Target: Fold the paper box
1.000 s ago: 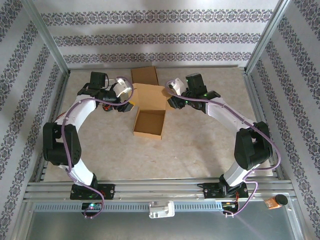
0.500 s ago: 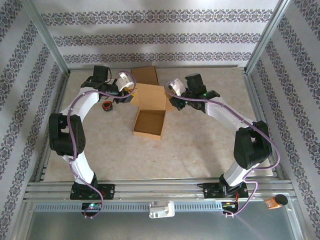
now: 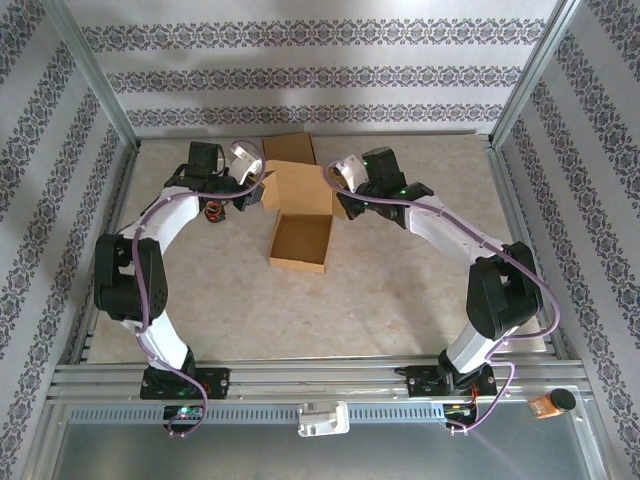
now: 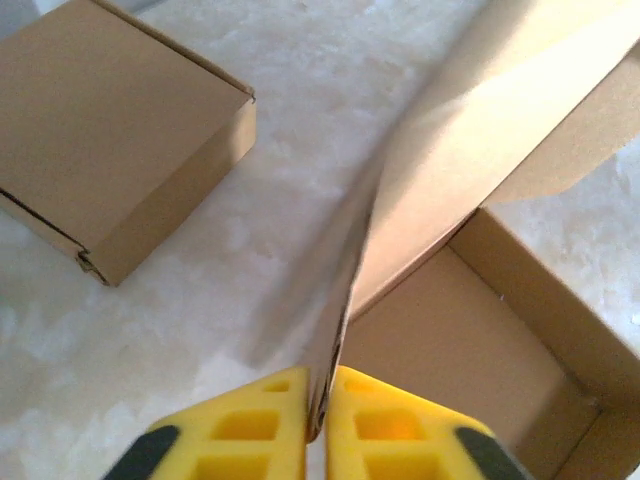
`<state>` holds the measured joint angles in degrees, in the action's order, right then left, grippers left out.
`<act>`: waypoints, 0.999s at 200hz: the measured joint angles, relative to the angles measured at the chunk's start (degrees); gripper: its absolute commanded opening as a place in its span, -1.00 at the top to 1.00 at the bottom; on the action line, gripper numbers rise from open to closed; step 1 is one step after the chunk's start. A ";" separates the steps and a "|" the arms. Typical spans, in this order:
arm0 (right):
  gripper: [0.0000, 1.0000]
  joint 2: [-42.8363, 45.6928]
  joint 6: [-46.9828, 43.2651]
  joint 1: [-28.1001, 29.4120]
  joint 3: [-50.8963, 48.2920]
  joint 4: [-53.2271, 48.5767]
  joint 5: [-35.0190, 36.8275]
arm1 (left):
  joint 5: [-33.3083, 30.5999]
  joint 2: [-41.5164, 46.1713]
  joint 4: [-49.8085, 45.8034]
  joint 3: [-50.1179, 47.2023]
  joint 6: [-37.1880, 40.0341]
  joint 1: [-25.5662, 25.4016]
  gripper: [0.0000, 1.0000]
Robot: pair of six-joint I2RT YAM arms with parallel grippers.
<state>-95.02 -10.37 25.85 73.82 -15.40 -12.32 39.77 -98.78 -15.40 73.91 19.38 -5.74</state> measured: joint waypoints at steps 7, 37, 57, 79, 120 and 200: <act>0.97 0.00 0.22 0.46 0.00 0.42 1.07 | -1.51 1.09 1.73 -1.38 -1.97 -0.81 0.96; 1.00 0.00 1.81 1.33 -0.07 2.84 5.51 | -8.98 4.50 9.07 -6.49 -9.42 -4.09 1.00; 1.00 -0.02 3.52 1.81 -0.35 4.98 8.44 | -14.47 5.44 14.12 -9.05 -14.38 -6.75 1.00; 1.00 -0.17 5.86 2.08 -1.25 7.78 11.74 | -20.20 6.14 20.11 -12.33 -19.26 -9.92 1.00; 1.00 -2.89 12.81 2.16 -1.29 12.37 17.57 | -30.51 5.88 29.20 -16.85 -27.19 -16.17 1.00; 1.00 -3.26 24.41 2.16 -9.05 23.74 23.34 | -44.72 2.82 40.89 -20.76 -36.59 -25.75 1.00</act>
<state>-98.28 14.04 28.01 64.77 8.34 11.03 -4.95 -95.96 25.50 53.15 -17.21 -31.48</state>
